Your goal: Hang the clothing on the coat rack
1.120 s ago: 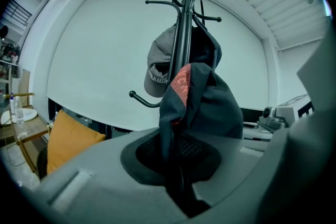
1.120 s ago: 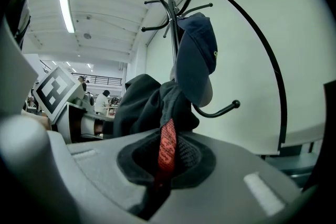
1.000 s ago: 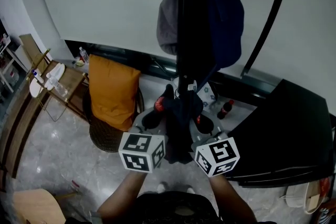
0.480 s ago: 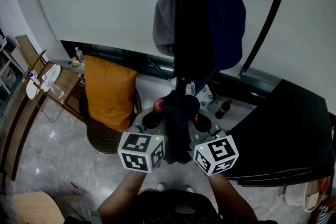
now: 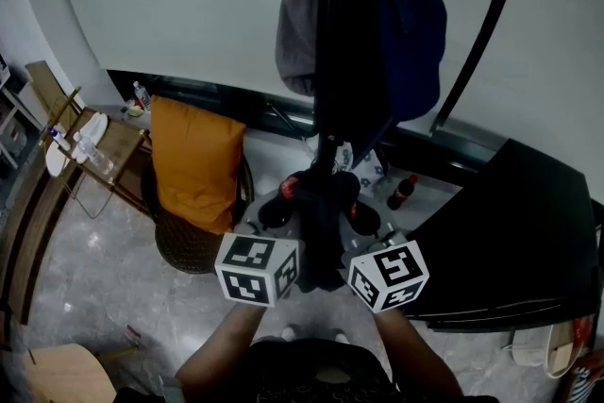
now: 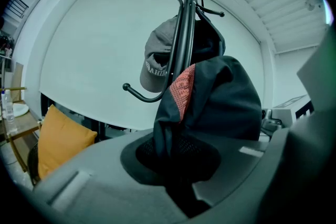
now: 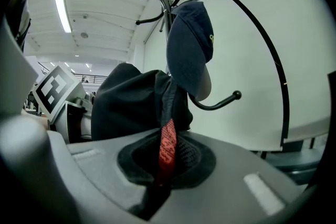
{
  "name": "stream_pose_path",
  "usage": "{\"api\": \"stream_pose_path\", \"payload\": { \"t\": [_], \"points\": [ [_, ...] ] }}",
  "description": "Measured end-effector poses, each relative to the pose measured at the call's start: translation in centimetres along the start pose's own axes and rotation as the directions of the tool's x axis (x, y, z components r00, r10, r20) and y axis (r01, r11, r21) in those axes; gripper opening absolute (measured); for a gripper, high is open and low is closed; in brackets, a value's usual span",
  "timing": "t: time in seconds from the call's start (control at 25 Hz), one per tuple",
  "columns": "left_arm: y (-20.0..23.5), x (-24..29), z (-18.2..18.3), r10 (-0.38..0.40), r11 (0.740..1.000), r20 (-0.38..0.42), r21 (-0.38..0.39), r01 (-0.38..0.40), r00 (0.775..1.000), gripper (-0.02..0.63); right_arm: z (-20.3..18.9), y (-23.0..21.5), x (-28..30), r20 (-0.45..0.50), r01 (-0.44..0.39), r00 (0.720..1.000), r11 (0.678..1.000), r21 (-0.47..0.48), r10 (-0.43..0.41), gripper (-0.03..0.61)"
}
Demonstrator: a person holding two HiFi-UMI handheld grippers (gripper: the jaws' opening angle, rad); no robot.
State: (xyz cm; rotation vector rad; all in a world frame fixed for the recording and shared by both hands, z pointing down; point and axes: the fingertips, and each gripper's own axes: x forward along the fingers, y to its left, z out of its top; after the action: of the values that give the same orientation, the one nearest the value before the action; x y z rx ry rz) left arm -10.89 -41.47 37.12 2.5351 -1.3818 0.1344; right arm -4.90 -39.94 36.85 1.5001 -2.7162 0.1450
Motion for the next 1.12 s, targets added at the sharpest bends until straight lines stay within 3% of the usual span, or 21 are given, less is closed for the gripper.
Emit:
{"api": "stream_pose_path", "payload": {
  "t": [1.12],
  "points": [
    [0.9,1.0,-2.7,0.029,0.999,-0.062,-0.015,-0.030,0.998,0.032,-3.3,-0.7,0.4,-0.076,0.005,0.997,1.000,0.007,-0.004,0.015]
  ]
}}
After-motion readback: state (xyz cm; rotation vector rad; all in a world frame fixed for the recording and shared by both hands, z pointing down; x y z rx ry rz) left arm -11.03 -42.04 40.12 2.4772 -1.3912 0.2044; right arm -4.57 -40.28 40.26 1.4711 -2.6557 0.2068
